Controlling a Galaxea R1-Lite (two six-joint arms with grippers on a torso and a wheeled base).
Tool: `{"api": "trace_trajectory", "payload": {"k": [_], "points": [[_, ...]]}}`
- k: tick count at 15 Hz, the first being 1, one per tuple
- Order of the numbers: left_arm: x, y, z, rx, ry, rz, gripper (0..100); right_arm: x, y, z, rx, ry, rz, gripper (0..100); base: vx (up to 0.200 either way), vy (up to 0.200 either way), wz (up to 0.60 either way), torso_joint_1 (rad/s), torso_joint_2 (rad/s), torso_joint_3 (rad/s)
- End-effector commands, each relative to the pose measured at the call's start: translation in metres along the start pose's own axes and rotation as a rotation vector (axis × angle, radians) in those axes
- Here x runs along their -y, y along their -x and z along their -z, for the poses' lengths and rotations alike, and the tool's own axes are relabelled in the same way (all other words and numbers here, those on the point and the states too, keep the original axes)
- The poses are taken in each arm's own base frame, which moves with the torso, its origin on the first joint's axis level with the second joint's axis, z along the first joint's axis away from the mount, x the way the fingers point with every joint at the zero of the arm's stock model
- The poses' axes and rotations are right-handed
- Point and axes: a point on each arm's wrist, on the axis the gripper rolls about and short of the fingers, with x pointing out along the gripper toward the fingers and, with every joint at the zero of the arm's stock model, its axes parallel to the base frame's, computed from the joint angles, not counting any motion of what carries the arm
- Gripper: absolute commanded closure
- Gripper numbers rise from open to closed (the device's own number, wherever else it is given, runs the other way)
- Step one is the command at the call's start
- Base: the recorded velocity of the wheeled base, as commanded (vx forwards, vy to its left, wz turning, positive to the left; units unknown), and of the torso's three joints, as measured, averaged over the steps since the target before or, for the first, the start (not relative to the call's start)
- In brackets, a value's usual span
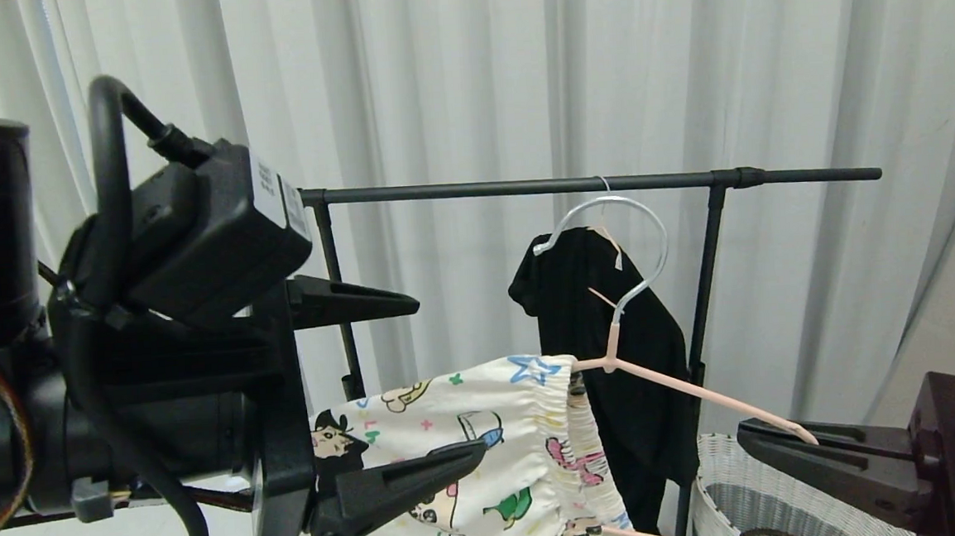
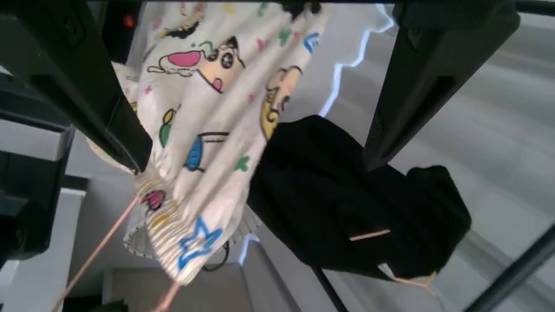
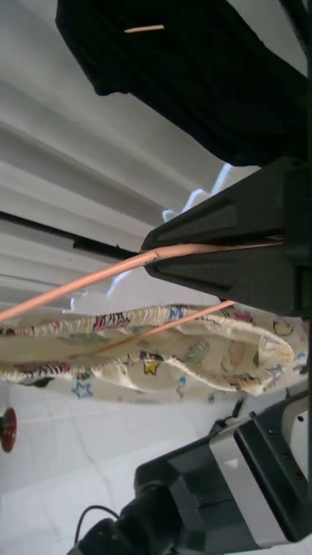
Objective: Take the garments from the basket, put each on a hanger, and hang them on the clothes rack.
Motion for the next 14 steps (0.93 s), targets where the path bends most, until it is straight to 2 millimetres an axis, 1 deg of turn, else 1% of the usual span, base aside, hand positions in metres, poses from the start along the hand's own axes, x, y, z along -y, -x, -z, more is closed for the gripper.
{"api": "trace_trajectory", "payload": {"k": [1,3,5,8,10,11,14], "points": [[0.004,-0.001,0.009,-0.024,0.009,0.015,0,0.000,0.001,0.001,0.000,0.000,-0.004,100,0.000,0.000,0.00,0.000,0.00,0.000],[0.007,-0.002,0.015,-0.036,0.017,0.041,0,-0.004,0.001,0.002,-0.004,0.005,-0.028,100,0.000,0.000,0.00,0.000,0.00,0.000],[0.007,-0.004,0.016,-0.034,0.024,0.065,0,-0.007,0.001,0.001,-0.003,0.008,-0.049,100,0.000,0.000,0.00,0.000,0.00,0.000],[0.013,-0.009,0.028,-0.055,0.042,0.133,0,-0.010,0.001,0.001,0.000,0.010,-0.065,100,0.000,0.000,0.00,0.000,0.00,0.000],[0.014,-0.012,0.035,-0.078,0.051,0.142,0,-0.011,0.001,-0.001,0.006,0.011,-0.074,100,0.000,0.000,0.00,0.000,0.00,0.000],[0.015,-0.013,0.037,-0.088,0.057,0.146,100,-0.012,0.001,-0.001,0.009,0.012,-0.076,100,0.000,0.000,0.00,0.000,0.00,0.000],[0.015,-0.014,0.037,-0.090,0.057,0.148,100,-0.012,0.001,-0.003,0.014,0.009,-0.076,100,0.000,0.000,0.00,0.000,0.00,0.000]]}}
